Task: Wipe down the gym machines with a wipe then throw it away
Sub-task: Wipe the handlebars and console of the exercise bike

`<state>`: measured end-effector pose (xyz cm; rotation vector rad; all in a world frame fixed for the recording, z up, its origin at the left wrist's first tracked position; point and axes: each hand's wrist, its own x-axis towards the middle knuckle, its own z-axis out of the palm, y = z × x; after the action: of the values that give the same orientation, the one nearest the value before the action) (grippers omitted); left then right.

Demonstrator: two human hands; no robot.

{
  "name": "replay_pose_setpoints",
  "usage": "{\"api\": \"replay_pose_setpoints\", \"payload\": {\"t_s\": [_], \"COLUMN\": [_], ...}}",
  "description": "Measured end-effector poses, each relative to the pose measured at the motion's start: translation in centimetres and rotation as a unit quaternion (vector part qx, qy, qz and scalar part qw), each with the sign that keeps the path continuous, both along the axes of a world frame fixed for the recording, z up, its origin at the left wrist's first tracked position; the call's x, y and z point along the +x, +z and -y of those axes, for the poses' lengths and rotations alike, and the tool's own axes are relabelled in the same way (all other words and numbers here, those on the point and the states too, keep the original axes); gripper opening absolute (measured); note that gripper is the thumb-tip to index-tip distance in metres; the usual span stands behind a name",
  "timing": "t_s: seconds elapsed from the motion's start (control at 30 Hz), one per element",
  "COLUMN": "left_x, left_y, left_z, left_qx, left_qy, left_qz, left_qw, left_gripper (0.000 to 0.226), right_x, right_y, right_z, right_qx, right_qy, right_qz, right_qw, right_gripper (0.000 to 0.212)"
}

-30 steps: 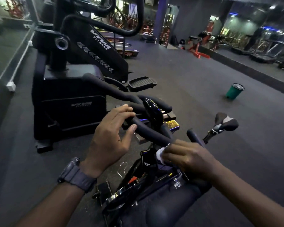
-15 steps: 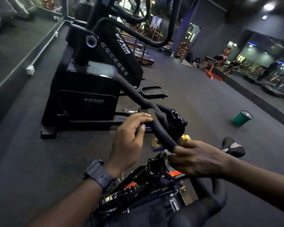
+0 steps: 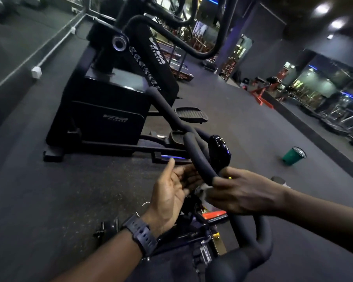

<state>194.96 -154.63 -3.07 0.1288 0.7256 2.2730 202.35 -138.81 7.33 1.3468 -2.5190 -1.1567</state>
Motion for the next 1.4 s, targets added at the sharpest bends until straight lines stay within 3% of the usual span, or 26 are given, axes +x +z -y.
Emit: {"api": "replay_pose_setpoints", "payload": {"t_s": [0.1, 0.23, 0.33, 0.43, 0.57, 0.7, 0.77, 0.87, 1.03, 1.1, 1.2, 1.23, 1.33, 1.4], "left_x": [0.1, 0.1, 0.1, 0.0, -0.3, -0.6, -0.6, -0.6, -0.7, -0.8, -0.9, -1.0, -1.8, -2.4], "left_y": [0.3, 0.8, 0.8, 0.6, 0.9, 1.5, 1.7, 2.0, 2.0, 2.0, 2.4, 2.6, 3.3, 3.7], "left_z": [-0.1, 0.1, 0.2, 0.2, 0.2, 0.8, 1.0, 1.1, 0.5, 0.5, 0.5, 0.5, 0.2, 0.0], "left_qx": [0.042, 0.076, 0.078, 0.068, 0.035, -0.017, -0.047, -0.097, -0.136, -0.149, -0.196, -0.221, -0.318, -0.352], "left_qy": [-0.01, 0.012, 0.015, 0.039, 0.037, 0.048, 0.06, 0.063, 0.096, 0.116, 0.18, 0.214, 0.272, 0.275], "left_qz": [0.007, 0.032, 0.035, 0.047, 0.059, 0.009, -0.051, -0.125, -0.139, -0.161, -0.234, -0.285, -0.478, -0.518], "left_qw": [0.999, 0.997, 0.996, 0.996, 0.997, 0.999, 0.996, 0.985, 0.976, 0.969, 0.935, 0.908, 0.772, 0.73], "left_gripper": [0.079, 0.083, 0.087, 0.082, 0.082, 0.053, 0.037, 0.022, 0.022, 0.025, 0.044, 0.048, 0.041, 0.04], "right_x": [-2.8, -3.8, -3.7, -6.4, -12.5, -17.8, -18.2, -15.9, -9.9, -7.1, -3.2, -2.5, -3.8, -4.8], "right_y": [0.8, 2.1, 2.7, 4.1, 5.7, 6.1, 6.3, 6.5, 7.5, 6.8, 3.4, 2.2, 1.3, 1.5], "right_z": [3.4, 5.0, 4.7, 6.6, 8.3, 5.2, 3.1, 1.9, 0.2, -0.6, -1.3, -1.4, -1.6, -2.1], "right_qx": [-0.056, -0.094, -0.056, -0.013, -0.021, 0.002, -0.067, -0.198, -0.266, -0.319, -0.404, -0.428, -0.507, -0.539], "right_qy": [0.007, -0.066, -0.069, -0.139, -0.299, -0.432, -0.454, -0.412, -0.411, -0.367, -0.266, -0.25, -0.251, -0.257], "right_qz": [-0.052, -0.069, -0.024, -0.012, 0.039, 0.109, 0.139, 0.116, 0.092, 0.065, -0.037, -0.062, -0.126, -0.155], "right_qw": [0.997, 0.991, 0.996, 0.99, 0.953, 0.895, 0.878, 0.882, 0.867, 0.871, 0.874, 0.867, 0.815, 0.787], "right_gripper": [0.021, 0.024, 0.022, 0.017, 0.011, 0.011, 0.011, 0.024, 0.022, 0.018, 0.013, 0.012, 0.028, 0.033]}}
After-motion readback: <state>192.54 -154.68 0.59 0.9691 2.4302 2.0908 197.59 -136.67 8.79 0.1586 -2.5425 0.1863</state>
